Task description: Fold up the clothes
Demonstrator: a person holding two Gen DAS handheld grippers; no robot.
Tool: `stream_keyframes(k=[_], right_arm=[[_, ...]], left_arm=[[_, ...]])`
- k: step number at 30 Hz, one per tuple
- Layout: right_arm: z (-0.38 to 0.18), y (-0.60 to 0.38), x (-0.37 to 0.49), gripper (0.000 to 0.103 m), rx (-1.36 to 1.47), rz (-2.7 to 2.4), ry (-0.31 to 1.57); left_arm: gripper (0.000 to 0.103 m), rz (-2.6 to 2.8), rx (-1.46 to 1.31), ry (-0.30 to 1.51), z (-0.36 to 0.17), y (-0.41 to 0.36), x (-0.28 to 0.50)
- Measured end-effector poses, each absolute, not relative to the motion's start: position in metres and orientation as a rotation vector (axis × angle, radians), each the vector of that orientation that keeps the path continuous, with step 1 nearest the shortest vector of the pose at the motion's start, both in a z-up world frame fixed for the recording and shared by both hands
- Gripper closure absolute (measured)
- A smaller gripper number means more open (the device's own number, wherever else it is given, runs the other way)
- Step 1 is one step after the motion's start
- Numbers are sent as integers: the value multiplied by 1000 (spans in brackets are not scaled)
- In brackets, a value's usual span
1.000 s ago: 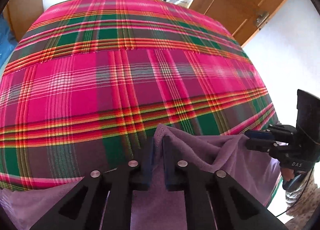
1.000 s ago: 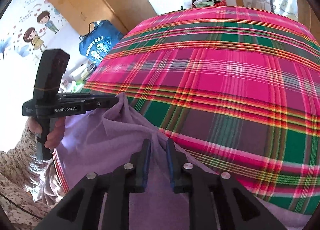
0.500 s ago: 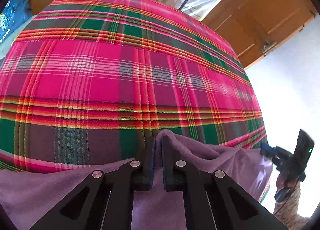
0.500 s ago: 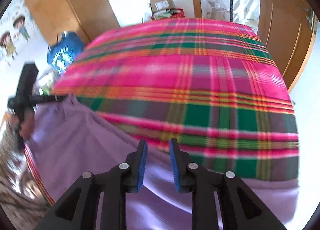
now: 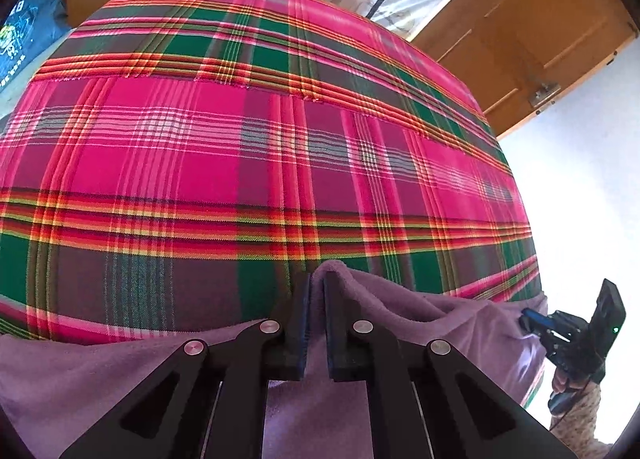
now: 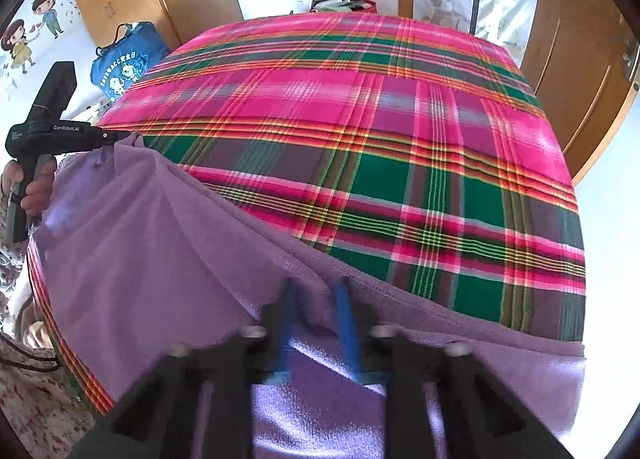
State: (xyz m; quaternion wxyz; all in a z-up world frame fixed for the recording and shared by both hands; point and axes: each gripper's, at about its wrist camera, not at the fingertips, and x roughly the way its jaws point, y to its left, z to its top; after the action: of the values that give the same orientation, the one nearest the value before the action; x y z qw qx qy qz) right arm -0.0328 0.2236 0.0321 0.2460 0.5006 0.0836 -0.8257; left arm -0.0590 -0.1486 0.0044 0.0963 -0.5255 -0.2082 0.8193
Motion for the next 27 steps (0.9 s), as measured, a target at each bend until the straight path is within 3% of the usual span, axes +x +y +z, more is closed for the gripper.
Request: stream_keyframes(k=[5, 17, 20, 22, 27], right_arm=[[49, 235, -29, 101, 1273, -2364, 195], [38, 237, -44, 101, 1314, -2485, 195], [46, 258, -39, 101, 1297, -2555, 85], [52, 279, -31, 100, 1301, -2606, 11], [55, 342, 1, 83, 1349, -2753, -251]], left_arm=[[96, 2440, -1558, -644, 5, -150, -60], [95, 2464, -1580, -693, 1, -150, -62], [93, 2470, -1583, -689, 2, -150, -62], [87, 2479, -1597, -678, 4, -148, -60], [73, 2522, -1581, -657, 15, -144, -48]])
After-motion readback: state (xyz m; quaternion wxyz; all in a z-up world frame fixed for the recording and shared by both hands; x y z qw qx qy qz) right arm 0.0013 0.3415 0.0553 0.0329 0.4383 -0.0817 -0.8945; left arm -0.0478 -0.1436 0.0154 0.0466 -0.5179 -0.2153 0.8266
